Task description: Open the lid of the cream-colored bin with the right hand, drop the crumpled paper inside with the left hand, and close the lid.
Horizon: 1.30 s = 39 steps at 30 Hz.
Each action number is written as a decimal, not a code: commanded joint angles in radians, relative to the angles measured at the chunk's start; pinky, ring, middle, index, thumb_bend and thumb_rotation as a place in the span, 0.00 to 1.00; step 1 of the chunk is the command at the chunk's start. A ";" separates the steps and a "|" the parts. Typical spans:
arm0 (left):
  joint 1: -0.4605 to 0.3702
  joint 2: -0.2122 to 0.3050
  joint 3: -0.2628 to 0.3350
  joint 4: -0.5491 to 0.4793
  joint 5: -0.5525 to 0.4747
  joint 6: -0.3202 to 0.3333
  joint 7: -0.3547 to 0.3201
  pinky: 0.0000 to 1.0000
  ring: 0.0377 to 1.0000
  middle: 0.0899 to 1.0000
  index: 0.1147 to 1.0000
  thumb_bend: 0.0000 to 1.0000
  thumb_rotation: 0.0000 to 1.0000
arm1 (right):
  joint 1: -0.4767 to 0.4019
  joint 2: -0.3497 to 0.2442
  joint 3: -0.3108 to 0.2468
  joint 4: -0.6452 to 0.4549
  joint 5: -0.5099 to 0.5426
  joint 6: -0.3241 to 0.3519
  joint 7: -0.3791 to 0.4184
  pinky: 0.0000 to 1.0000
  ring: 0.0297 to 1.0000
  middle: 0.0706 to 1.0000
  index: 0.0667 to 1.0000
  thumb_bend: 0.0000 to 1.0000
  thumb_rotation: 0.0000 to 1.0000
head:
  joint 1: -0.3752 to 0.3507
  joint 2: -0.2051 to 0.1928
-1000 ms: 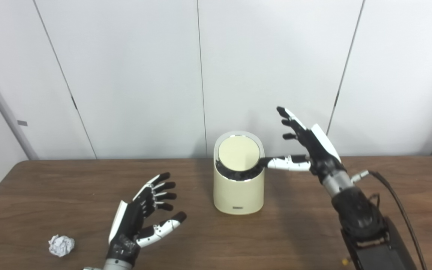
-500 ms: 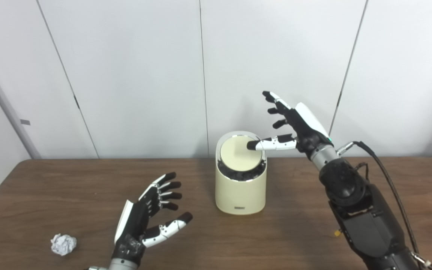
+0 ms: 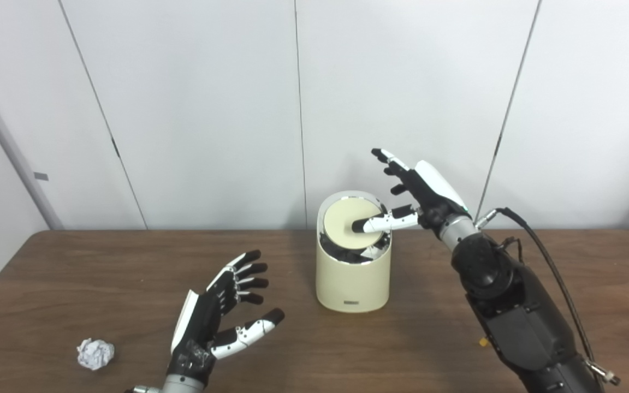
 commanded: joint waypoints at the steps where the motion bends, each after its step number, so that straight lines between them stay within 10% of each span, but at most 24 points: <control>1: -0.030 0.005 0.001 -0.017 -0.005 -0.028 0.008 0.64 0.72 0.79 0.86 0.70 0.18 | -0.064 -0.007 0.006 -0.009 -0.019 -0.050 -0.026 0.76 0.90 0.93 0.94 0.85 0.35 | 0.000 0.002; 25: -0.034 0.008 0.001 -0.042 -0.014 -0.015 0.000 0.63 0.72 0.79 0.86 0.70 0.18 | -0.083 -0.013 0.059 0.048 -0.074 -0.037 -0.002 0.75 0.89 0.93 0.92 0.86 0.28 | 0.003 0.018; 39: -0.028 0.013 0.003 -0.055 -0.017 -0.005 -0.003 0.63 0.72 0.79 0.86 0.70 0.18 | -0.081 -0.030 0.137 0.024 -0.205 0.118 0.050 0.68 0.85 0.94 0.88 0.80 0.01 | 0.000 0.022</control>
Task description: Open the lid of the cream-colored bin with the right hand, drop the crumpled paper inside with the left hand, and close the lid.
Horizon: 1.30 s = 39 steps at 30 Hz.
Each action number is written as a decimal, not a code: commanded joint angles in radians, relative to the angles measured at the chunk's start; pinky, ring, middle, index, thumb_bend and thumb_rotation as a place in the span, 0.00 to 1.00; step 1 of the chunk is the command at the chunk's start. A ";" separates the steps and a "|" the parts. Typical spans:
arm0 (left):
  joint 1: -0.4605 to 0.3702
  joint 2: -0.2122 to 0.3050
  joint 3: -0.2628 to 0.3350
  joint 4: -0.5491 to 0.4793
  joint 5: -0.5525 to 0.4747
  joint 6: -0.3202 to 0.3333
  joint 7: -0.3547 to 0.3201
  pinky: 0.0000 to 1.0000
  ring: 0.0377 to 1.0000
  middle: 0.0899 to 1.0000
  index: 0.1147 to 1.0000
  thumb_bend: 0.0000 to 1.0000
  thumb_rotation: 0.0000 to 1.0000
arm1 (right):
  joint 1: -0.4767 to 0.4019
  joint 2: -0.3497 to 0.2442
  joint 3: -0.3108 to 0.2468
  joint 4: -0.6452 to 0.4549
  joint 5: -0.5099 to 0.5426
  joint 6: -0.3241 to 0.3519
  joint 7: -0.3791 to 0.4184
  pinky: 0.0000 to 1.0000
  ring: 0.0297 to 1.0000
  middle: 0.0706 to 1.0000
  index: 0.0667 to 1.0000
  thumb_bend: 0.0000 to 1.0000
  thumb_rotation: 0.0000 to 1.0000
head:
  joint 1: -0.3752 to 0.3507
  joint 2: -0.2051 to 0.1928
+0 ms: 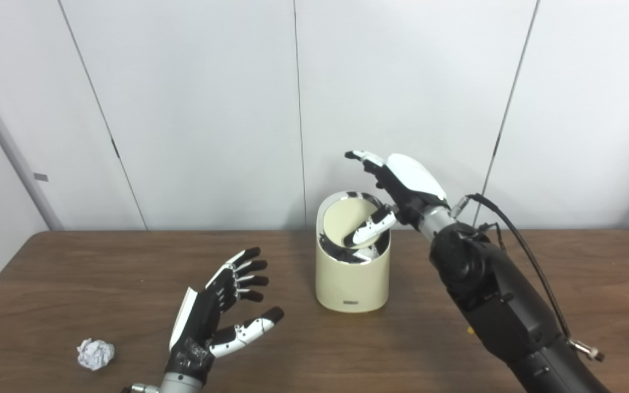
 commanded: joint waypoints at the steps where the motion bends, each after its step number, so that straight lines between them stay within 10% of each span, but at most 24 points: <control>1: -0.027 0.007 0.003 -0.036 -0.005 -0.013 0.007 0.63 0.72 0.79 0.86 0.70 0.19 | -0.003 -0.023 0.008 0.006 -0.041 0.060 0.034 0.68 0.85 0.94 0.88 0.80 0.00 | 0.000 0.000; 25: -0.026 0.013 0.001 -0.039 -0.003 -0.005 0.003 0.63 0.72 0.79 0.85 0.70 0.19 | 0.138 -0.025 -0.218 -0.182 0.195 -0.044 -0.026 0.61 0.81 0.89 0.89 0.72 0.31 | 0.004 0.005; 39: -0.040 0.013 -0.001 -0.022 -0.013 -0.015 -0.001 0.63 0.72 0.79 0.86 0.69 0.19 | 0.444 -0.055 -0.319 -0.320 0.393 -0.220 -0.012 0.71 0.84 0.91 0.91 0.82 0.41 | 0.003 0.008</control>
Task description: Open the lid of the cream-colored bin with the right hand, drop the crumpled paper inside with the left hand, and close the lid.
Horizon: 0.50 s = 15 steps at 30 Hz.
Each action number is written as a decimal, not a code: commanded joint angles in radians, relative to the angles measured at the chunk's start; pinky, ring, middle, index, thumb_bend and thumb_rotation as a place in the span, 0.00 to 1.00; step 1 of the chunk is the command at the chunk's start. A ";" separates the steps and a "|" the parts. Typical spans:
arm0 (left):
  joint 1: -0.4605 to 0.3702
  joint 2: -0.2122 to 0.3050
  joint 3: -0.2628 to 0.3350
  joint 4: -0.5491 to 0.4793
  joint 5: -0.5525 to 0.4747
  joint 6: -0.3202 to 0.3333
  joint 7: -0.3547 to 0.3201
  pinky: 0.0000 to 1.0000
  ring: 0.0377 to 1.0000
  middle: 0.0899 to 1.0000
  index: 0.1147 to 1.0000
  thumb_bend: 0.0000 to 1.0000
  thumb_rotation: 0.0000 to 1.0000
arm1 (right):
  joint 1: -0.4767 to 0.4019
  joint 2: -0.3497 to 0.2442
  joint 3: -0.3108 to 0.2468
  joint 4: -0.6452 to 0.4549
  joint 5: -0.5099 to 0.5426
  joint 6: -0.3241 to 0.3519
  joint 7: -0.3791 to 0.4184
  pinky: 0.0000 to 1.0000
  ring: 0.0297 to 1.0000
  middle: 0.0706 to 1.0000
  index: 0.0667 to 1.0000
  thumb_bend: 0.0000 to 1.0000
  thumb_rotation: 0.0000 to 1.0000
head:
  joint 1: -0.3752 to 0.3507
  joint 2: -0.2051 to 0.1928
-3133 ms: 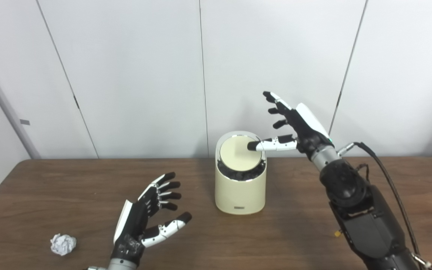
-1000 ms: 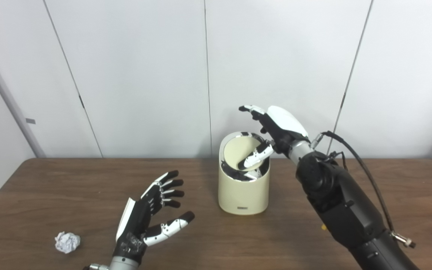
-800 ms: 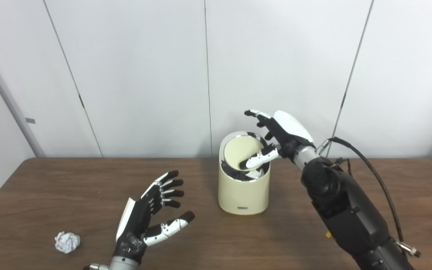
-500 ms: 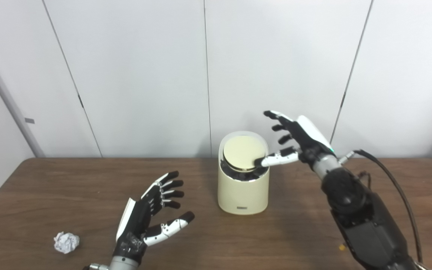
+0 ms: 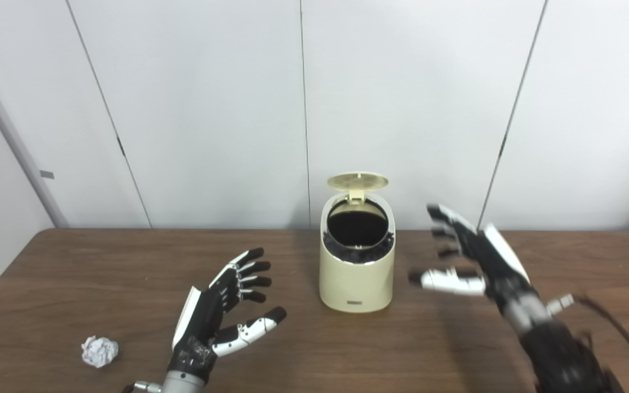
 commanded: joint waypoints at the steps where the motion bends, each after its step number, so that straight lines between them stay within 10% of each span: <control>1: -0.039 0.008 0.001 -0.021 -0.011 -0.030 0.002 0.63 0.72 0.79 0.86 0.69 0.19 | -0.017 -0.017 -0.012 -0.059 0.030 -0.088 -0.009 0.71 0.84 0.92 0.91 0.83 0.41 | 0.002 0.000; 7: -0.044 0.009 0.002 -0.021 0.001 -0.022 0.007 0.64 0.72 0.78 0.85 0.70 0.20 | 0.048 -0.013 -0.002 -0.079 0.052 -0.137 -0.005 0.72 0.85 0.94 0.93 0.89 0.38 | 0.040 -0.008; 15: -0.043 -0.026 -0.024 -0.036 0.033 0.009 0.022 0.62 0.70 0.77 0.85 0.72 0.20 | 0.084 -0.036 -0.017 -0.069 0.106 -0.176 0.013 0.82 0.90 0.98 0.96 0.88 0.23 | 0.291 -0.049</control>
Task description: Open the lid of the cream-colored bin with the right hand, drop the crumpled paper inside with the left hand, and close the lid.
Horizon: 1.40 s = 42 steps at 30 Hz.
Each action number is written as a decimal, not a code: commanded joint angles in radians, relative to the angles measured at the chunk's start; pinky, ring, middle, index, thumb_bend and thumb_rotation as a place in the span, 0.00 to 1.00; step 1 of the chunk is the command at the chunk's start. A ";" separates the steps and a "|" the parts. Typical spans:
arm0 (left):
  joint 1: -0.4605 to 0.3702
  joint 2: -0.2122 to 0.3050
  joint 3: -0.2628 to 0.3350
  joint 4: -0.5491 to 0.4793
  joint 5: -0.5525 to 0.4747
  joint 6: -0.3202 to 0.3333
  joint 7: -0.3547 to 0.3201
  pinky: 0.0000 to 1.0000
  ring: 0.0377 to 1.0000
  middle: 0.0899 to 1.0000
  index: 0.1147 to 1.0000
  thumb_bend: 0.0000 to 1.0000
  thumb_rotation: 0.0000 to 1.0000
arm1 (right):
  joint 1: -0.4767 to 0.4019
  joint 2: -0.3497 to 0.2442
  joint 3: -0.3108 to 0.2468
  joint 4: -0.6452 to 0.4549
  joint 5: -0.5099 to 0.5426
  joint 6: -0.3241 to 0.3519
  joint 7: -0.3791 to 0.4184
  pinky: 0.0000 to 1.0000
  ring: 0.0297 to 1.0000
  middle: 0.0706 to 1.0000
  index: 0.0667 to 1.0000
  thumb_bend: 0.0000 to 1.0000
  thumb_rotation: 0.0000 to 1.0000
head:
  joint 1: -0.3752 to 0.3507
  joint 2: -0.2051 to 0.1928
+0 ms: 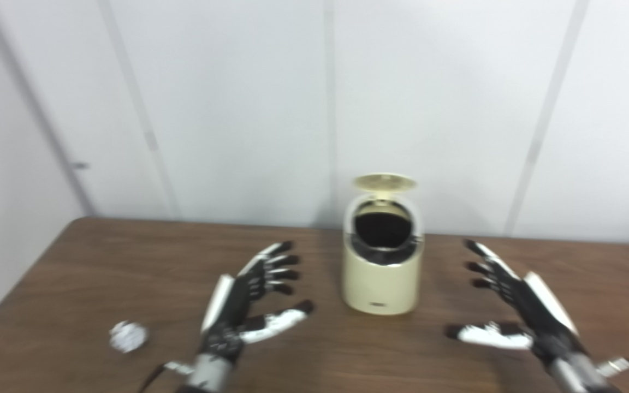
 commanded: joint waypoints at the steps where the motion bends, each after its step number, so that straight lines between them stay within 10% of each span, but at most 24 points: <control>1: -0.027 -0.020 -0.012 -0.035 0.017 -0.011 0.018 0.62 0.70 0.77 0.85 0.72 0.20 | -0.021 -0.029 -0.021 -0.025 0.029 -0.047 0.006 0.83 0.91 0.99 0.96 0.88 0.21 | 0.037 -0.015; 13: -0.013 -0.018 -0.009 -0.082 0.085 0.024 0.034 0.66 0.72 0.78 0.85 0.75 0.21 | -0.030 -0.038 -0.025 -0.032 -0.004 0.020 0.010 0.75 0.89 0.96 0.96 0.88 0.35 | 0.224 -0.072; 30: 0.025 0.425 0.077 -0.475 0.383 0.477 -0.199 0.53 0.64 0.70 0.70 0.77 0.01 | -0.054 -0.044 -0.017 -0.008 -0.005 0.011 0.020 0.65 0.87 0.97 0.95 0.94 0.49 | 0.245 -0.068; 42: 0.092 0.602 0.068 -0.470 0.889 0.507 -0.331 0.49 0.62 0.66 0.67 0.87 0.07 | -0.061 -0.049 -0.015 0.000 0.001 -0.010 0.025 0.66 0.88 0.97 0.95 0.88 0.45 | 0.247 -0.066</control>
